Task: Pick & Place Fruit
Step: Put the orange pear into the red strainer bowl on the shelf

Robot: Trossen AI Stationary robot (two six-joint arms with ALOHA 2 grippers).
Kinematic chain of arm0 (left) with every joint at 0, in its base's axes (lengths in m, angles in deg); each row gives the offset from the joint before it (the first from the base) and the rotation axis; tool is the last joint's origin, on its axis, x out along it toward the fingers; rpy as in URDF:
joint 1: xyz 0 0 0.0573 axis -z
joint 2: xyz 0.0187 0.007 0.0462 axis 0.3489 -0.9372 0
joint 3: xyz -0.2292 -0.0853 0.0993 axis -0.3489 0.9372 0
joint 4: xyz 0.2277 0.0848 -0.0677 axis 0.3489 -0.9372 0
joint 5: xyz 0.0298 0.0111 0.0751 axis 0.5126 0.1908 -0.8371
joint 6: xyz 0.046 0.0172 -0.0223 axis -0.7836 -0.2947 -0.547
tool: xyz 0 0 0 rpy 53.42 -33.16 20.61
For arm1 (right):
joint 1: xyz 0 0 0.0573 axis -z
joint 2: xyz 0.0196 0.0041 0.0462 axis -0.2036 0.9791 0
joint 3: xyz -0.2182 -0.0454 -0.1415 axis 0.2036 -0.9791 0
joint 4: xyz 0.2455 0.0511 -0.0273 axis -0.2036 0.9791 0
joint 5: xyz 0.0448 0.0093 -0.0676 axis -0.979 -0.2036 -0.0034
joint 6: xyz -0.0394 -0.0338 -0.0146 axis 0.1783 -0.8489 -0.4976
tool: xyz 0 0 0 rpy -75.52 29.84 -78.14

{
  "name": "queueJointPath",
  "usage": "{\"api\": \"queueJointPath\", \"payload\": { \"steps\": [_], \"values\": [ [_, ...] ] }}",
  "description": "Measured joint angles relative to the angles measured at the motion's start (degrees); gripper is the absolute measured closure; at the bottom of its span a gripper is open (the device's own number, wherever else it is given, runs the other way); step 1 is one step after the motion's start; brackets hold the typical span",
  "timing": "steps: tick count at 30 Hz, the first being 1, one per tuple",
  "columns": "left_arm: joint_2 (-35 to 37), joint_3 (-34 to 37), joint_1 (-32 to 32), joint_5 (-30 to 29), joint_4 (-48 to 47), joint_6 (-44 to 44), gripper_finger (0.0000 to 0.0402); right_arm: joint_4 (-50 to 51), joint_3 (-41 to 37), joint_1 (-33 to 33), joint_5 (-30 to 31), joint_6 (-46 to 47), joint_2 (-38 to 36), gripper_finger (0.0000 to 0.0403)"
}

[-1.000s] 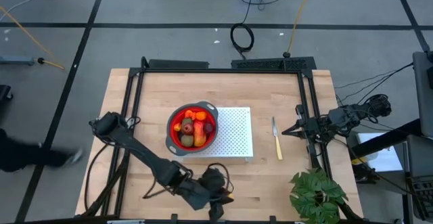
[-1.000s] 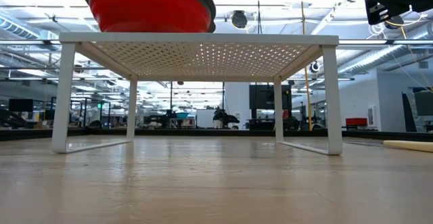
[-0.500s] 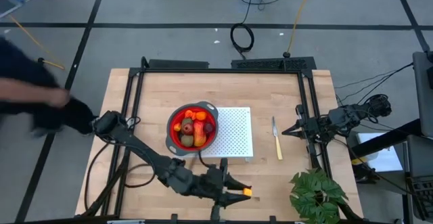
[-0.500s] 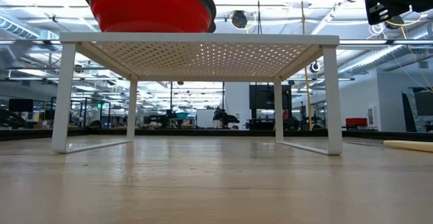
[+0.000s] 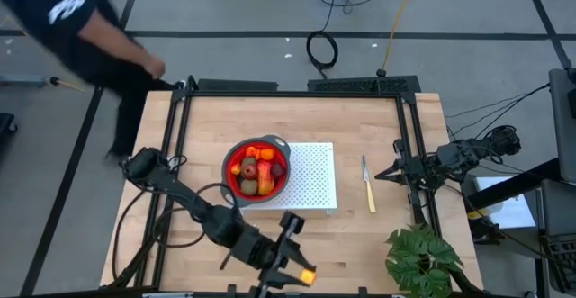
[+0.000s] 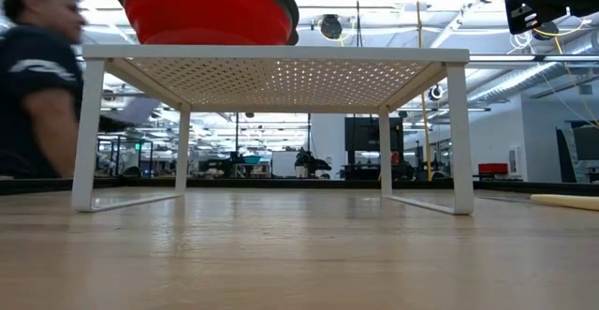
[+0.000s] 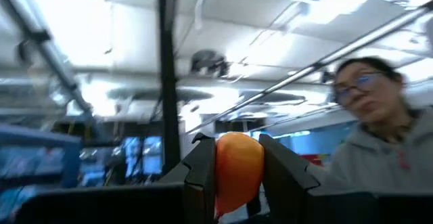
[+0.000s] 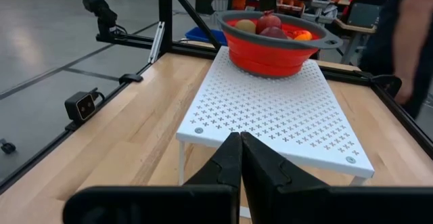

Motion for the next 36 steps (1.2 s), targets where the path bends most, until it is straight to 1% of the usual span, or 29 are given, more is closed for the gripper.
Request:
{"api": "queueJointPath", "payload": {
  "steps": [4,7,10,12,14,15,19,21,22,25,29,31,33,36],
  "values": [
    [0.0,0.0,0.0,4.4,1.4,-2.6,0.0314,0.0,0.0,0.0,0.0,0.0,0.0,0.0403],
    [0.0,0.0,0.0,6.6,2.5,-4.0,0.0314,0.0,0.0,0.0,0.0,-0.1,0.0,0.0403],
    [0.0,0.0,0.0,6.4,2.6,-4.9,0.0314,0.0,0.0,0.0,0.0,-0.1,0.0,0.0403],
    [0.0,0.0,0.0,3.5,2.7,-3.2,0.0314,0.0,0.0,0.0,0.0,-0.1,0.0,0.0403],
    [0.0,0.0,0.0,-3.1,2.8,1.6,0.0314,0.0,0.0,0.0,0.0,-0.1,0.0,0.0403],
    [0.0,0.0,0.0,-7.7,2.9,4.9,0.0314,0.0,0.0,0.0,0.0,-0.1,0.0,0.0403],
    [0.0,0.0,0.0,-29.7,2.7,21.3,0.0314,0.0,0.0,0.0,0.0,-0.1,0.0,0.0403],
    [0.0,0.0,-0.1,-39.8,2.5,26.6,0.0314,0.0,0.0,0.0,0.0,-0.1,0.0,0.0403],
    [0.0,0.0,-0.1,-43.7,2.5,27.7,0.0314,0.0,0.0,0.0,0.0,-0.1,0.0,0.0403],
    [0.0,0.0,0.0,-53.0,2.5,26.1,0.0314,0.0,0.0,0.0,0.0,-0.1,0.0,0.0403],
    [2.2,0.0,0.6,-63.9,-1.0,18.4,0.0314,0.0,0.0,0.0,0.0,-0.1,0.0,0.0403],
    [4.2,0.0,1.1,-69.4,-5.6,16.1,0.0314,0.0,0.0,0.0,0.0,-0.1,0.0,0.0403],
    [6.3,0.0,1.4,-74.0,-11.7,15.7,0.0314,0.0,0.0,0.0,0.0,-0.1,0.0,0.0403],
    [9.8,0.0,1.3,-77.1,-23.0,16.7,0.0314,0.0,0.0,0.0,0.0,-0.1,0.0,0.0403]
  ]
}}
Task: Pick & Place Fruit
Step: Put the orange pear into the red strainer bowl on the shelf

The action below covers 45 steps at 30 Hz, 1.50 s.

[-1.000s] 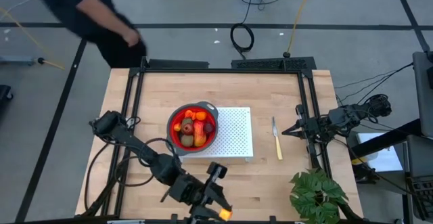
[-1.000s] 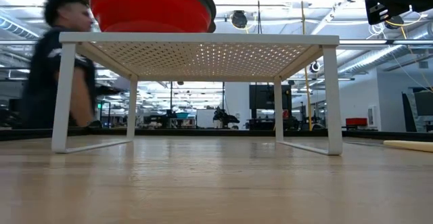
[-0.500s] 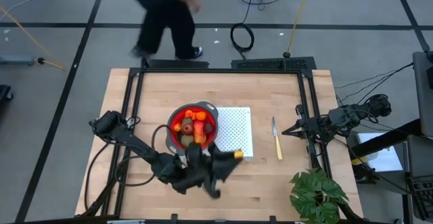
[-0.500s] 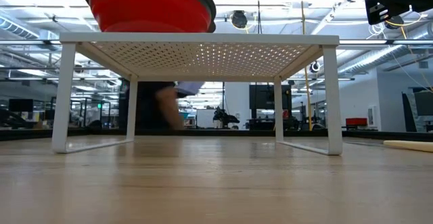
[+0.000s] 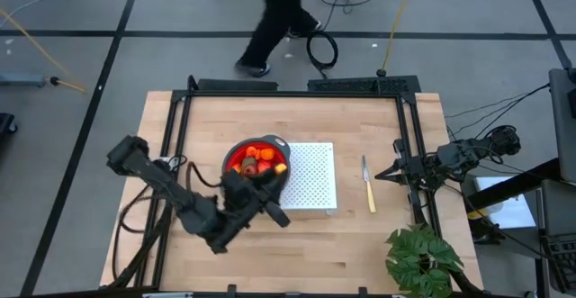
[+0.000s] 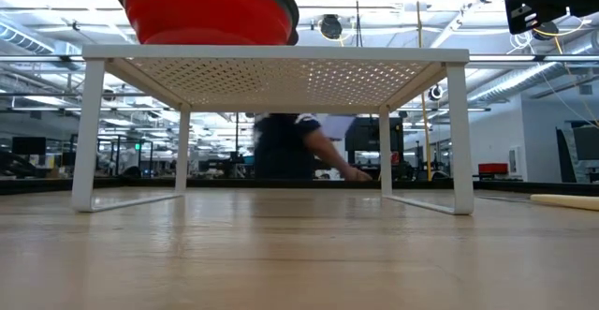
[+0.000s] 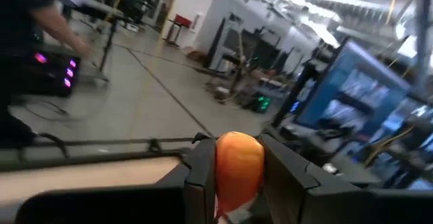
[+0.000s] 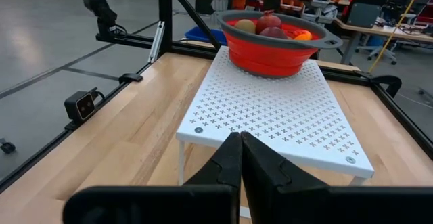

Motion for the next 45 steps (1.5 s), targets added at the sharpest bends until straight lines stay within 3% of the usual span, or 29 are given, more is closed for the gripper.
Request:
{"api": "queueJointPath", "payload": {
  "steps": [5,11,16,27,38,45],
  "values": [
    [5.6,0.0,-2.4,3.3,-21.3,11.7,0.0314,0.0,0.0,0.0,0.0,0.0,0.0,0.0403],
    [9.3,0.0,-10.1,22.8,-49.2,37.3,0.0314,0.0,0.0,0.0,0.0,0.0,0.0,0.0403],
    [10.4,0.0,-17.2,36.7,-65.5,49.3,0.0314,0.0,0.0,0.0,0.0,0.0,0.0,0.0403],
    [10.8,0.0,-27.5,54.8,-84.3,52.1,0.0314,0.0,0.0,0.0,0.0,0.0,0.0,0.0403],
    [10.8,0.0,-28.0,62.4,-97.7,58.8,0.0314,0.0,0.0,0.0,0.0,0.1,0.0,0.0403],
    [10.8,0.0,-26.0,62.2,-102.8,61.0,0.0314,0.0,0.0,0.0,0.0,0.2,0.0,0.0403]
  ]
}}
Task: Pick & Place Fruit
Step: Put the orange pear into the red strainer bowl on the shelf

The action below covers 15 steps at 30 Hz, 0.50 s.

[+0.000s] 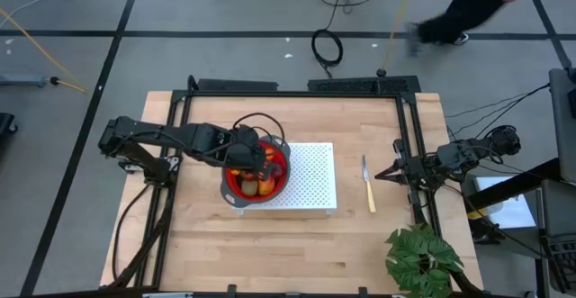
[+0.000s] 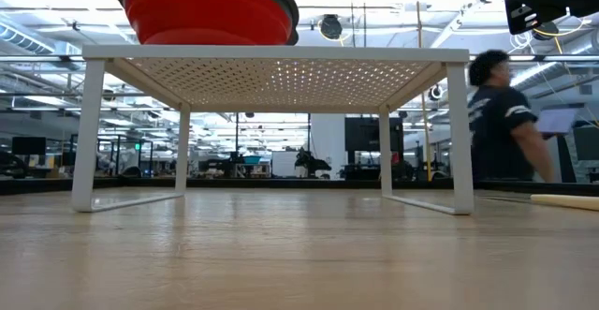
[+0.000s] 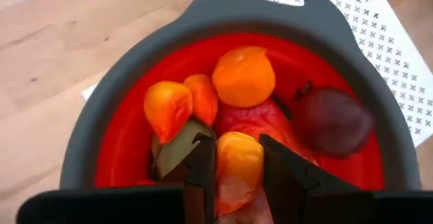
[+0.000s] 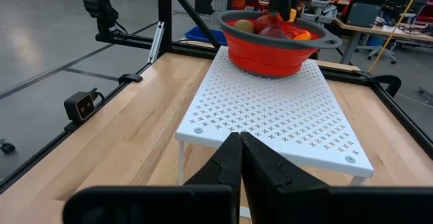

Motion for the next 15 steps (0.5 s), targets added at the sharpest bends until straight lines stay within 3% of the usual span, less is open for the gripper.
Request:
{"api": "queueJointPath", "payload": {
  "steps": [15],
  "values": [
    [0.0,0.0,-3.8,0.3,0.5,-10.0,0.0314,0.0,0.0,0.0,0.2,0.0,0.0,0.0403]
  ]
}}
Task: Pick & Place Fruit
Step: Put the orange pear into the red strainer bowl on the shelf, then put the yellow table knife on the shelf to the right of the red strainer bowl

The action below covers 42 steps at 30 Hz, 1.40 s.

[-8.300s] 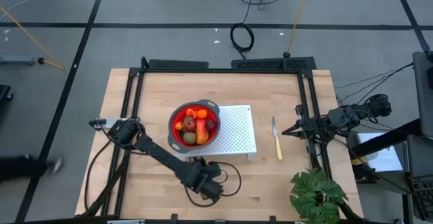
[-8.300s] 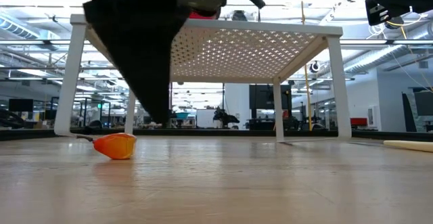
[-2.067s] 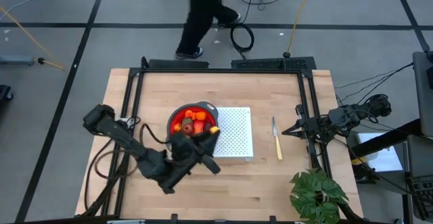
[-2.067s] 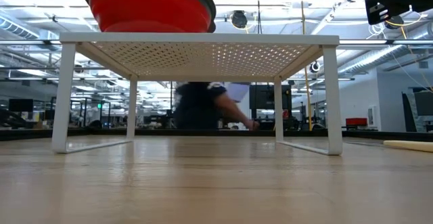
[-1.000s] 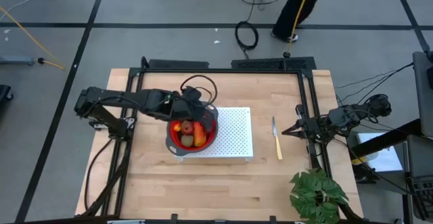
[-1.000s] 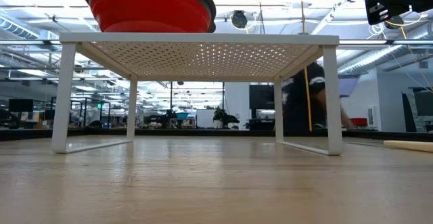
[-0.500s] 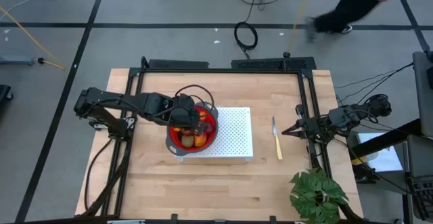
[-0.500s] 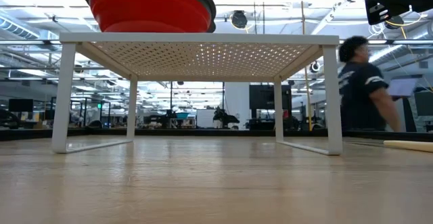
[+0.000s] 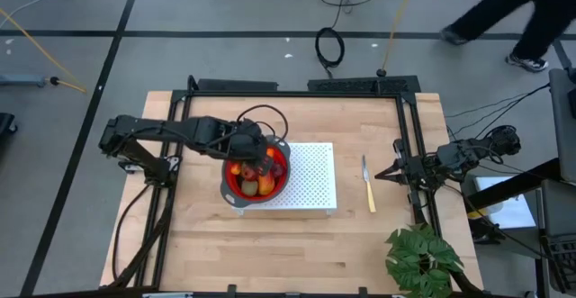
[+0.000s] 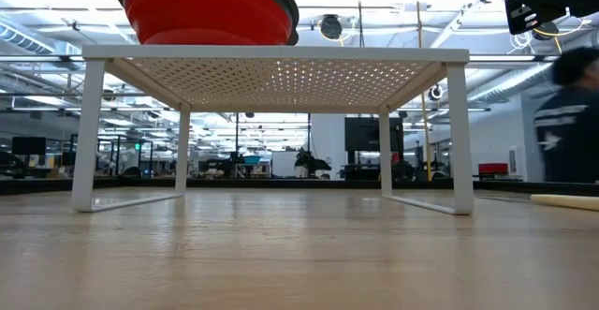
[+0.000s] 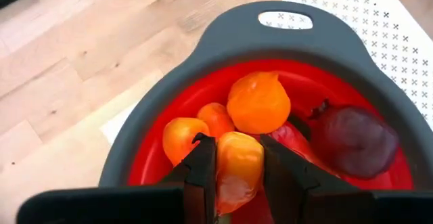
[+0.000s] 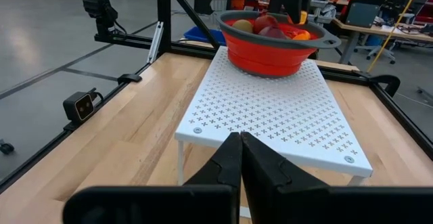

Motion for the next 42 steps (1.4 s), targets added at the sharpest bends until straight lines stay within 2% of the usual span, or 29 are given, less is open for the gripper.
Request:
{"api": "queueJointPath", "payload": {
  "steps": [5,30,33,42],
  "values": [
    [0.0,0.0,-0.9,3.3,0.0,-1.7,0.0314,0.0,0.0,0.0,0.0,0.0,0.0,0.0403],
    [0.0,0.0,-0.8,3.4,0.2,-4.4,0.0312,0.0,0.0,0.0,0.0,-0.2,0.0,0.0403],
    [0.0,0.0,-0.8,3.4,0.3,-4.4,0.0294,0.0,0.0,0.0,0.0,-0.2,0.0,0.0403],
    [0.0,0.0,-0.8,3.4,0.3,-3.9,0.0203,0.0,0.0,0.0,0.0,-0.2,0.0,0.0403]
  ]
}}
